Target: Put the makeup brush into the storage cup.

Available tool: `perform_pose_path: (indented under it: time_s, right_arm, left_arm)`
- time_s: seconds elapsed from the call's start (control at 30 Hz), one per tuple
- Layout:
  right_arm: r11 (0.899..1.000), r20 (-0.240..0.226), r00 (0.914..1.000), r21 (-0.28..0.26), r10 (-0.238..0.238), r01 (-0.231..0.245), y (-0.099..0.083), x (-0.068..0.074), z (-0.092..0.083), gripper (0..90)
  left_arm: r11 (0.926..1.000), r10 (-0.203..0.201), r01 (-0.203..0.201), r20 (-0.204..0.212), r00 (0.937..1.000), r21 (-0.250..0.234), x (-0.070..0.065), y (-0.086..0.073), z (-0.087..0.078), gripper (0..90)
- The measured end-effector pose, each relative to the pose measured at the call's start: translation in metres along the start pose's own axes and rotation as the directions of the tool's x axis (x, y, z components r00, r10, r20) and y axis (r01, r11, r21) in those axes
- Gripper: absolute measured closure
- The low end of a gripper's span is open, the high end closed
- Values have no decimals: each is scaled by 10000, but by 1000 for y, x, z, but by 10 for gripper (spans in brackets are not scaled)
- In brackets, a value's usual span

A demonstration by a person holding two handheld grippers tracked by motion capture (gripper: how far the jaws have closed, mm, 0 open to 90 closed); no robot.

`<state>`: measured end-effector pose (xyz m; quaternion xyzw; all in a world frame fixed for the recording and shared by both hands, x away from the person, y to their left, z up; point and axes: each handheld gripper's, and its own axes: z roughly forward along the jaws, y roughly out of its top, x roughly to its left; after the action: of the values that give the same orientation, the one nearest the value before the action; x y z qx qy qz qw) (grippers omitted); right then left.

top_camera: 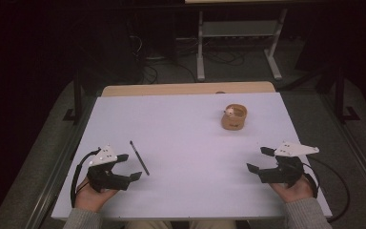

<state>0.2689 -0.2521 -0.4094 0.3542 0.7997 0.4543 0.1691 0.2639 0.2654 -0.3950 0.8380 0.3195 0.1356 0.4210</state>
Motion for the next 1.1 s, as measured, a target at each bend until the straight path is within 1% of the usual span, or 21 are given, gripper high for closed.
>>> perform_pose_path:
  time_s: [0.13, 0.33, 0.4, 0.53, 0.77, 1.1]
  right_arm:
    - [10000, -31, 10000, -15, -32, 32, 0, 1, 0, 181]
    - [10000, -5, 10000, 47, -11, 11, 1, 2, 0, 181]
    - [10000, 8, 10000, 29, 26, -26, 1, 2, -1, 182]
    - [10000, 38, 10000, 20, 27, -27, 2, 3, -2, 182]
    - [9997, -3, 9998, 165, -182, 182, 7, 9, 0, 186]
    - [9997, -46, 9999, 222, -132, 133, 6, 9, 1, 186]
  left_arm:
    - [10000, 57, -57, 15, 10000, 51, -1, 0, 0, 175]
    - [10000, 40, -40, 63, 10000, -29, -1, 1, 0, 175]
    - [10000, 93, -93, 90, 9999, -8, -1, 1, 0, 175]
    - [10000, 76, -76, 108, 9999, 6, -2, 1, 0, 175]
    - [9998, 179, -179, 101, 9998, -15, -3, 2, -1, 175]
    - [9999, 76, -75, 99, 9999, -87, -2, 2, -1, 175]
